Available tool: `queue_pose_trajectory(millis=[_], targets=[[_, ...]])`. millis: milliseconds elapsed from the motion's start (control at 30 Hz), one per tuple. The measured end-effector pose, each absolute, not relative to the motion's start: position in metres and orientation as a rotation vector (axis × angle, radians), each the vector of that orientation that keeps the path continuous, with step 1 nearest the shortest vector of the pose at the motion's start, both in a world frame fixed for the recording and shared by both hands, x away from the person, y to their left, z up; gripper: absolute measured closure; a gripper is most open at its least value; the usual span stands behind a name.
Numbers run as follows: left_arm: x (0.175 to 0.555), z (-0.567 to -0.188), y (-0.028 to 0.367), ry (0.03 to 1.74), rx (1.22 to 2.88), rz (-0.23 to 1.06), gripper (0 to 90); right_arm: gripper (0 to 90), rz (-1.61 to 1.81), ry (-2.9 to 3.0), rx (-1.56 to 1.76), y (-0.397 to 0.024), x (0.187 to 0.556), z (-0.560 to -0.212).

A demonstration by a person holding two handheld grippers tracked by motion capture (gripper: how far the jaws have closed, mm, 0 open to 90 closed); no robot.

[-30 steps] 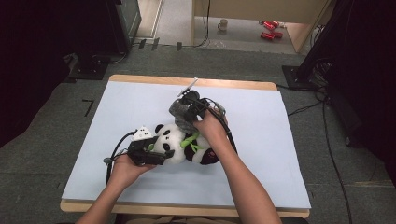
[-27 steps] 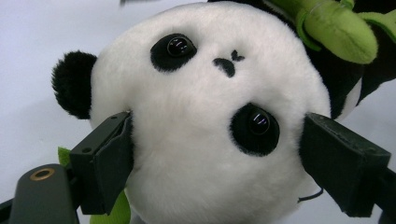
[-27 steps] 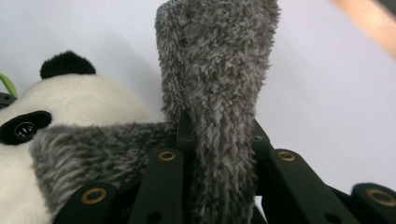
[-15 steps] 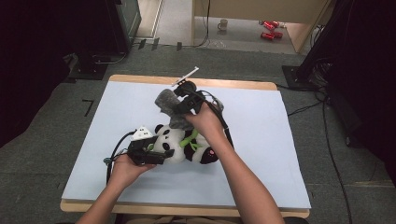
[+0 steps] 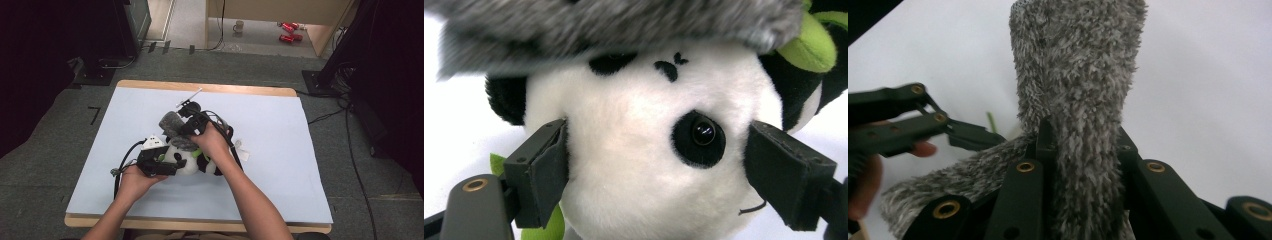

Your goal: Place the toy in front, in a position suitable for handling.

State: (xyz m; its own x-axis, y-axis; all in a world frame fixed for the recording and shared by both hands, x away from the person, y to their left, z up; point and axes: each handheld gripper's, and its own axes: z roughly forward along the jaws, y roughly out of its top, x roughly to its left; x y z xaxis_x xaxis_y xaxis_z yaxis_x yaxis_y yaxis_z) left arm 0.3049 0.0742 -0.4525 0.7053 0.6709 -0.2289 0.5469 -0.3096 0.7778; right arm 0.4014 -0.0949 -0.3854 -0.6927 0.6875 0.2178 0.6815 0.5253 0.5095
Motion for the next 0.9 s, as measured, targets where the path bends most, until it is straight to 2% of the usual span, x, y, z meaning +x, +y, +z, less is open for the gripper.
queue_pose_trajectory(millis=[300,700,900], targets=[[0.305,-0.453,0.073,0.938,1.993,0.162,16.2,75.6,0.851,2.673,1.283,-0.139,0.400,-0.385],[0.306,-0.453,0.075,0.943,1.976,0.145,16.2,75.9,0.854,2.594,1.339,-0.168,0.405,-0.372],[0.305,-0.453,0.074,0.926,1.986,0.154,16.1,76.2,0.735,2.534,1.360,-0.185,0.408,-0.361]])
